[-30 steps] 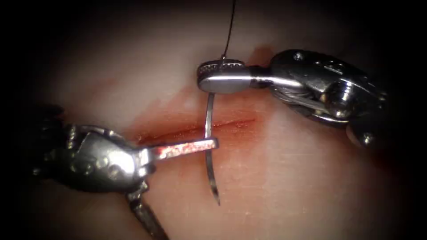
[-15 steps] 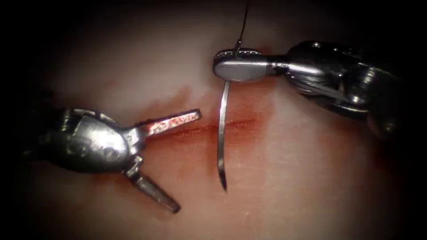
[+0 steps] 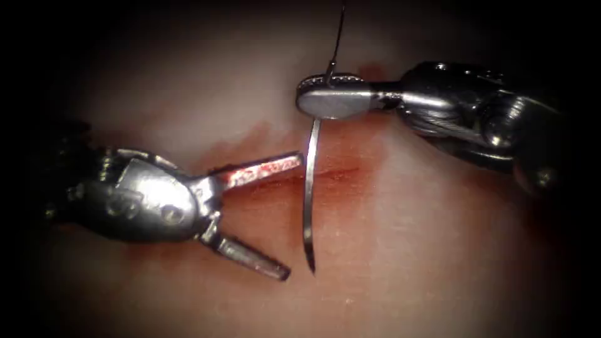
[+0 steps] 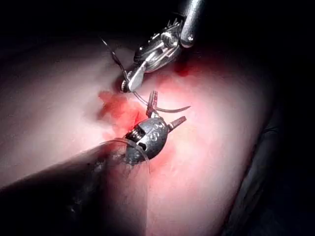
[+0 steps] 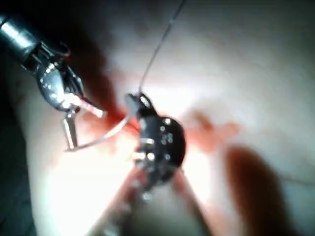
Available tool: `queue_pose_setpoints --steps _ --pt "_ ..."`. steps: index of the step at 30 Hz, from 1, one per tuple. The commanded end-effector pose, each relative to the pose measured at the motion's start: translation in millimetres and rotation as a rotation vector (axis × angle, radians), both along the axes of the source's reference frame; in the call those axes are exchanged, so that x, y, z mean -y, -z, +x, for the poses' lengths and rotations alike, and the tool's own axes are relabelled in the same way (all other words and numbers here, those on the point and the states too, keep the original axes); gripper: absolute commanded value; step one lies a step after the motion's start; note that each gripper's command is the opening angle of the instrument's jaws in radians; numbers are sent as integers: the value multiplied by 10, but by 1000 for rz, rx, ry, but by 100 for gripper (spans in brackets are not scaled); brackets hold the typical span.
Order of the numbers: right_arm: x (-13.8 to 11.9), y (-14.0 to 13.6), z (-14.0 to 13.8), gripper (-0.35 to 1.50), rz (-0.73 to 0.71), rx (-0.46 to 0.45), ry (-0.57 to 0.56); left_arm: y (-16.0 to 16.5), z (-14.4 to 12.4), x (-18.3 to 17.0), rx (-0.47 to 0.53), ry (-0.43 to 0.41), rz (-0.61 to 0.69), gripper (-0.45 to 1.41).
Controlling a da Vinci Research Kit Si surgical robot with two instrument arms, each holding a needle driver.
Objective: Wound Closure
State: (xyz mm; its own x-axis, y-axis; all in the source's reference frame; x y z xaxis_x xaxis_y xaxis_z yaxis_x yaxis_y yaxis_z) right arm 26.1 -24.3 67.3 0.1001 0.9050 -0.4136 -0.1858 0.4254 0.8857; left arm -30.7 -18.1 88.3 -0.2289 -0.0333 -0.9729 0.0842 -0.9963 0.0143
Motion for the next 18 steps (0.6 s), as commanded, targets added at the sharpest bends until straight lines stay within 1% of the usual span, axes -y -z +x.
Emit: queue_pose_setpoints --steps 1,7,11,18 --pt "5 -5 7 -35 -1 -2 2 -5 -6 3 1 -2 -4 76" --pt "6 -4 7 -35 -1 -2 2 -7 -6 4 2 -6 -11 71" --pt "5 -5 7 -35 -1 -2 1 -7 -8 5 9 -18 -25 62" --pt "5 -2 8 -35 1 -5 0 -14 -11 10 5 -22 -33 61"
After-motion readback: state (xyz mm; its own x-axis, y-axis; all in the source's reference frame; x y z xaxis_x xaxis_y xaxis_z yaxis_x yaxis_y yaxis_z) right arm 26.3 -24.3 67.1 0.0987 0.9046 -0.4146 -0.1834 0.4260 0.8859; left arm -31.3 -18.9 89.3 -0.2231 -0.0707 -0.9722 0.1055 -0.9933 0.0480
